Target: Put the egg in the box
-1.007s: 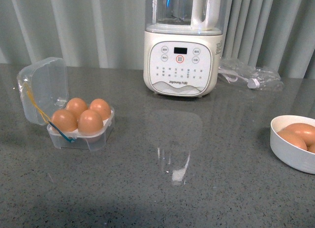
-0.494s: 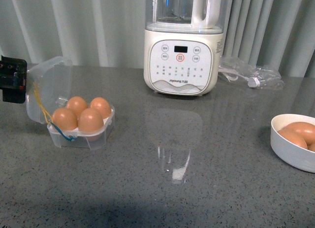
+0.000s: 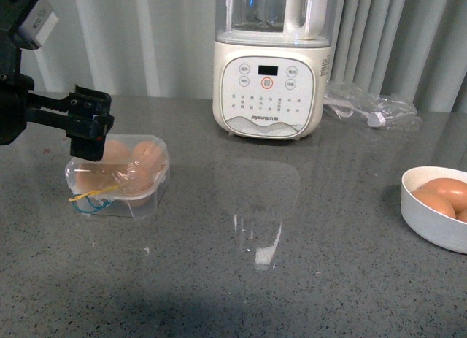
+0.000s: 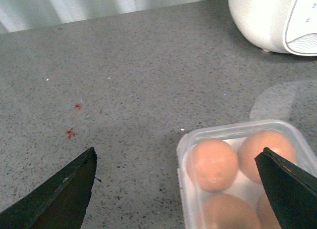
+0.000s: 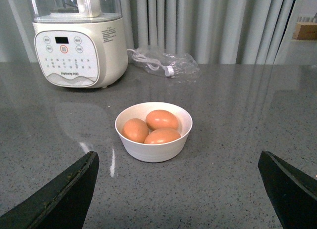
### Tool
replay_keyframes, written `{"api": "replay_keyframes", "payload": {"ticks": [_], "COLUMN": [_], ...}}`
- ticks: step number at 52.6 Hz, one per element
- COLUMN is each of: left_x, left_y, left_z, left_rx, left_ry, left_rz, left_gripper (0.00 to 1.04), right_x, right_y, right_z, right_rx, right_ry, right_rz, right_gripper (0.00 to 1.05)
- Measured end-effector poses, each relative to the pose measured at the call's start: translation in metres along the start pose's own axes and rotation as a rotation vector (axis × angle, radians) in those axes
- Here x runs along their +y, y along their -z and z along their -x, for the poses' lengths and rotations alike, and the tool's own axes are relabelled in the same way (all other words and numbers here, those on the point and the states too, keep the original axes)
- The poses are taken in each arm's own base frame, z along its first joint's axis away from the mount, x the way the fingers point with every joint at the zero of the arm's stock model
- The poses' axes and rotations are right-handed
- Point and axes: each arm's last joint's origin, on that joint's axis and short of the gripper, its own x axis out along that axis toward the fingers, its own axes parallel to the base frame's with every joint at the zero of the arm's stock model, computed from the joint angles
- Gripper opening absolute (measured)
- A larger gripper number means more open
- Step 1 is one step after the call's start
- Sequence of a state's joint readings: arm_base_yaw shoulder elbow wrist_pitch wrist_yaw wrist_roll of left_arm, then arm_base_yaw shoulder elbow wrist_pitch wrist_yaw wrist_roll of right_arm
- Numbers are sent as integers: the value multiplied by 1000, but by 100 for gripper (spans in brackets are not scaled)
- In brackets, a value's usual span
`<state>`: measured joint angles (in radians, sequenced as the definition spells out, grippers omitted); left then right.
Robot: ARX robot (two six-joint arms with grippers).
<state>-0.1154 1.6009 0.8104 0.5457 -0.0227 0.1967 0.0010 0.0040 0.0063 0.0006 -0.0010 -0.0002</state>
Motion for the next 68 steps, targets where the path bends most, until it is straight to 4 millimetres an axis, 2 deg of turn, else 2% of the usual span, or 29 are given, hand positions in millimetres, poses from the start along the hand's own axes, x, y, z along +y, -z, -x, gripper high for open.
{"api": "replay_keyframes", "payload": {"ticks": [6,17,26,32,34,38,53,61,68], "left_x": [-18,-19,-3,21,26,41,69,80,80], "left_y": [-3,-10,-26,-44,-46,-47,-43,-30,-17], "left_z": [8,17,45,78,85,114,179,190,191], "left_rx": [-18,-15,-62,-136,-149,-186,-238,-191,-149], "left_ry": [63,79,91,69,68,72,68,21,21], "left_rz": [-49,-49,11,37,41,47,60,101,116], "left_gripper": [98,98,98,98,98,98,98,98,98], "right_x": [0,0,0,0,0,0,0,0,0], "right_y": [0,0,0,0,0,0,0,0,0], "right_z": [0,0,0,0,0,0,0,0,0], "right_rx": [0,0,0,0,0,0,0,0,0], "right_ry": [0,0,0,0,0,0,0,0,0], "right_rz": [0,0,0,0,0,0,0,0,0], "right_gripper": [97,97,97,97,97,97,97,97,97]}}
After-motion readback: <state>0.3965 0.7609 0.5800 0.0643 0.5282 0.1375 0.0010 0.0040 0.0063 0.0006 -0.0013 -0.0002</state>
